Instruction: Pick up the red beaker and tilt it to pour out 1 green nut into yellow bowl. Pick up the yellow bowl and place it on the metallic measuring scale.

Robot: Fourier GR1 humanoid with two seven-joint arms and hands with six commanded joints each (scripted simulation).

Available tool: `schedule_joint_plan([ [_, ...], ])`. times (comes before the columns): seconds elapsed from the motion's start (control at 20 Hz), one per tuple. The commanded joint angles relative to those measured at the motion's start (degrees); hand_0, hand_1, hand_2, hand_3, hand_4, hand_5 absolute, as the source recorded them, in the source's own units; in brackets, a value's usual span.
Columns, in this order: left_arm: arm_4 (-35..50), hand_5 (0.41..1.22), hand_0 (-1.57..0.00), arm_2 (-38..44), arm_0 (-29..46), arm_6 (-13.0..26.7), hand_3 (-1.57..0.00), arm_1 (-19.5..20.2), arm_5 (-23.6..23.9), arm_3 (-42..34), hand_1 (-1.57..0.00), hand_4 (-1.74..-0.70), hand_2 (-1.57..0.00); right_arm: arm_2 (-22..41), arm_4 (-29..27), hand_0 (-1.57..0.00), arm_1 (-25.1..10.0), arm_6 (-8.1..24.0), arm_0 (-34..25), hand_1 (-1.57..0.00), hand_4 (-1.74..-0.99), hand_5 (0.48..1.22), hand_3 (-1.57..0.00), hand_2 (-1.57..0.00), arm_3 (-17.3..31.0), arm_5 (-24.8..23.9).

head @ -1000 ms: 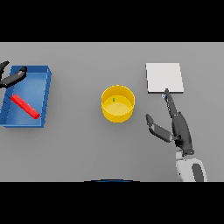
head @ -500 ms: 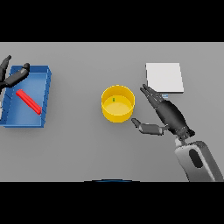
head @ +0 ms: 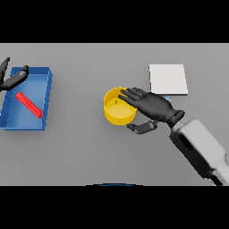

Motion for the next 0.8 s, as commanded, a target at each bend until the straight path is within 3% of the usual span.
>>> schedule_joint_plan([
  [0.0,0.00,0.695,0.00,0.03,-0.37,0.15,0.00,-0.28,0.15,0.43,0.00,-0.81,0.00,0.94,0.46,0.00,0.24,-0.99,-0.69,0.00,-1.153,0.639,0.00,0.00,1.37,0.41],
  [0.2,0.21,0.695,0.00,0.28,-0.10,0.42,0.00,0.36,-0.31,-0.18,0.00,-0.81,0.00,4.24,1.97,0.00,1.09,-3.74,-4.93,0.00,-1.155,0.646,0.00,0.00,6.94,3.39],
  [0.75,-0.74,0.704,0.00,0.35,0.03,-1.34,0.00,0.78,-0.29,1.79,0.00,-0.80,0.00,9.99,5.45,0.00,4.71,-2.96,-13.12,0.00,-1.186,0.684,-0.01,0.00,18.02,9.49],
])
